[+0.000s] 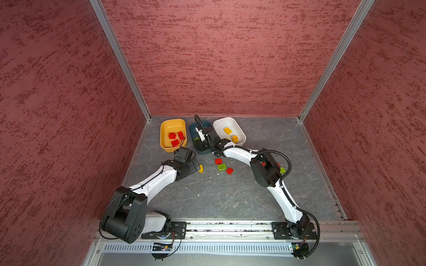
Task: Sort the legos into containers by color
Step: 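Grasp a yellow sloped brick with the left gripper while right gripper returns to pile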
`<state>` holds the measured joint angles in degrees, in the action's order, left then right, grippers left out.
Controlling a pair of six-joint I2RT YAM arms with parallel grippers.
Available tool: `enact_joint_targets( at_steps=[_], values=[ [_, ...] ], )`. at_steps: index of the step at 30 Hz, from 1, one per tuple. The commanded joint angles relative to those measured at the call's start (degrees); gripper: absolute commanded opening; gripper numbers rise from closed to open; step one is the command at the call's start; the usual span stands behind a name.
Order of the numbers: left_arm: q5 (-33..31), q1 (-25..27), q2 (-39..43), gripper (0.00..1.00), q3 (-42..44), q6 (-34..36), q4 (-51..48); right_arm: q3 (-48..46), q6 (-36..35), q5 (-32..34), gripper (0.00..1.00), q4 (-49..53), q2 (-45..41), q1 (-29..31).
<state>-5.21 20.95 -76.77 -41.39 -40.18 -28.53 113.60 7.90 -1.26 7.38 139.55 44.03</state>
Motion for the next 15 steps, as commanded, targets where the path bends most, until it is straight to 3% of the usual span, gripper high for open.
enact_joint_targets(
  at_steps=[1,9,10,15],
  values=[
    [1.0,1.6,-2.0,0.99,-1.8,-0.1,2.1,-0.6,-1.8,-1.1,0.74,0.7,-6.2,-0.2],
    [1.1,5.1,-8.2,0.97,-5.9,0.4,2.7,-16.4,0.2,2.4,0.86,-4.2,-21.4,-0.2],
    [0.6,5.5,-8.9,0.96,-6.5,0.6,2.3,-19.5,1.8,3.3,0.99,-5.6,-24.0,-0.2],
    [-1.2,7.1,-11.9,0.93,-9.0,1.9,0.9,-36.4,9.6,6.7,0.99,-15.8,-35.1,-0.2]
  ],
)
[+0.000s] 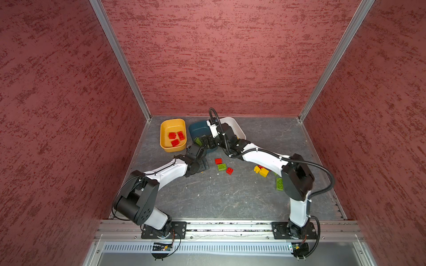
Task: Sort the legos into containers by color
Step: 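Grasp a yellow sloped brick with the left gripper while right gripper returns to pile, then carry the yellow sloped brick with the left gripper and drop it into the white tub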
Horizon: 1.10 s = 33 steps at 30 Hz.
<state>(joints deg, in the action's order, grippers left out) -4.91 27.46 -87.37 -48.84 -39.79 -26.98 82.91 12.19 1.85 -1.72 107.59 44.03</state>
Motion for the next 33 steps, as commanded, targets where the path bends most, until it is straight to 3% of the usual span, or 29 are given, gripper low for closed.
enact_joint_targets(
  at_steps=[1,8,24,33],
  values=[
    [-1.3,0.7,-2.0,0.92,-2.0,1.8,-0.9,-8.4,6.5,4.4,0.99,-7.6,-4.8,-0.2],
    [-0.4,1.5,-7.5,0.82,-6.5,3.8,-3.7,-17.3,7.3,8.6,0.99,-6.8,-10.4,-0.2],
    [-3.4,4.5,-16.0,0.48,-13.2,3.7,-8.2,-13.6,-1.1,12.3,0.99,-5.6,-9.7,-0.3],
    [-2.2,6.0,-14.6,0.33,-14.0,6.1,-9.3,-16.6,0.7,15.5,0.99,-7.1,-11.4,-1.1]
  ],
)
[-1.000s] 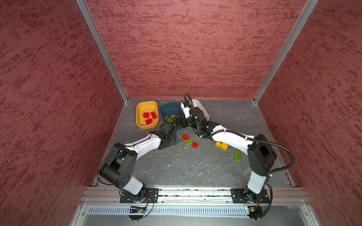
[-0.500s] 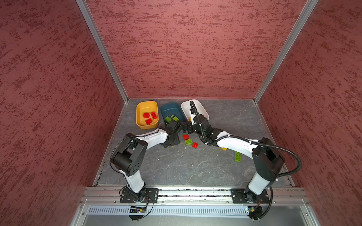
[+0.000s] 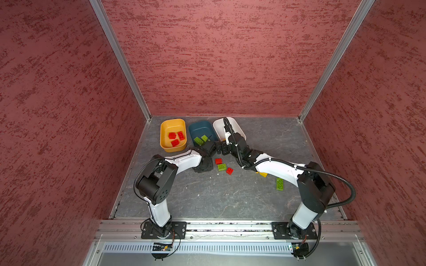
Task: Sort the legos into containers by color
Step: 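Carry the yellow sloped brick with the left gripper and drop it into the white tub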
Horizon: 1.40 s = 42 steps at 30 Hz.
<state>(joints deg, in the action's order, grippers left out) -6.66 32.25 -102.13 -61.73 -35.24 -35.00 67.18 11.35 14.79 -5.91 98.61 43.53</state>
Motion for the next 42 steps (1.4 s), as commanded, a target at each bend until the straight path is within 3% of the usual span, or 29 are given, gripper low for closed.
enact_joint_targets(
  at_steps=[1,16,26,32,36,42],
  values=[
    [-0.5,1.3,0.4,0.33,-1.2,1.7,-1.1,-1.7,2.2,2.4,0.99,-3.8,-2.9,-0.9],
    [1.4,1.2,2.0,0.31,-11.8,4.8,3.4,-12.5,11.8,1.3,0.99,-2.5,-10.4,-7.1],
    [2.9,0.3,-9.7,0.31,-29.6,9.8,6.0,-13.3,16.2,1.3,0.99,4.9,-11.6,-7.3],
    [2.3,-1.8,-16.7,0.33,-37.8,11.9,7.3,-14.9,11.7,-8.7,0.99,2.9,-11.4,-7.2],
    [5.0,-4.7,-21.5,0.34,-44.6,11.3,6.3,-13.8,9.5,-10.5,0.99,5.3,-9.0,-5.7],
    [7.2,-7.1,-28.0,0.45,-55.4,13.3,4.2,-12.0,9.1,-10.2,0.99,6.1,-5.2,-2.5]
  ],
)
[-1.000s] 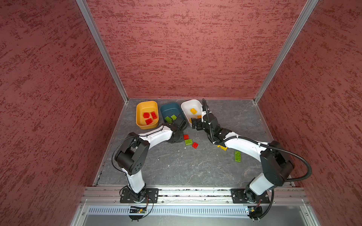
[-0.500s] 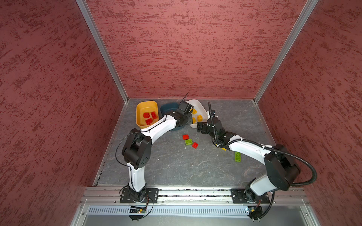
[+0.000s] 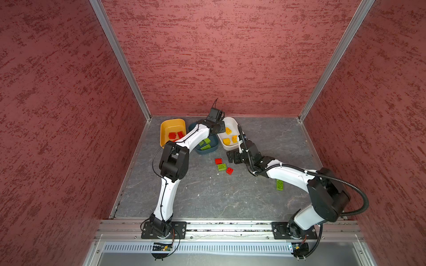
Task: Sort the legos into containers by color
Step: 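Carry the yellow sloped brick with the left gripper and drop it into the white tub, then grasp a lime-green 2x2 brick with the right gripper while left gripper withdraws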
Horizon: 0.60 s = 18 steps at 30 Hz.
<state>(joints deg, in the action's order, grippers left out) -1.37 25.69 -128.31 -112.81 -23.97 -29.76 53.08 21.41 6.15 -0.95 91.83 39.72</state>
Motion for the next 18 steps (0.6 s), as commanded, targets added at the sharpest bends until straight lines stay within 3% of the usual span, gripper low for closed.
enact_joint_targets(
  at_steps=[1,5,8,18],
  values=[
    [2.6,-0.9,-2.6,0.49,-6.1,2.7,-1.5,2.4,-0.8,-1.7,0.99,1.1,2.3,1.6],
    [3.9,-1.8,-4.2,0.67,-10.3,2.7,-3.6,3.9,-0.1,-2.0,0.99,1.3,5.3,2.9],
    [6.6,-2.5,-2.3,0.73,-9.0,1.4,-3.7,5.2,-0.3,-2.2,0.99,2.2,7.1,4.1],
    [5.6,-4.3,14.1,0.98,9.8,0.6,2.3,9.7,-1.1,0.0,0.91,6.6,12.9,7.3]
  ],
)
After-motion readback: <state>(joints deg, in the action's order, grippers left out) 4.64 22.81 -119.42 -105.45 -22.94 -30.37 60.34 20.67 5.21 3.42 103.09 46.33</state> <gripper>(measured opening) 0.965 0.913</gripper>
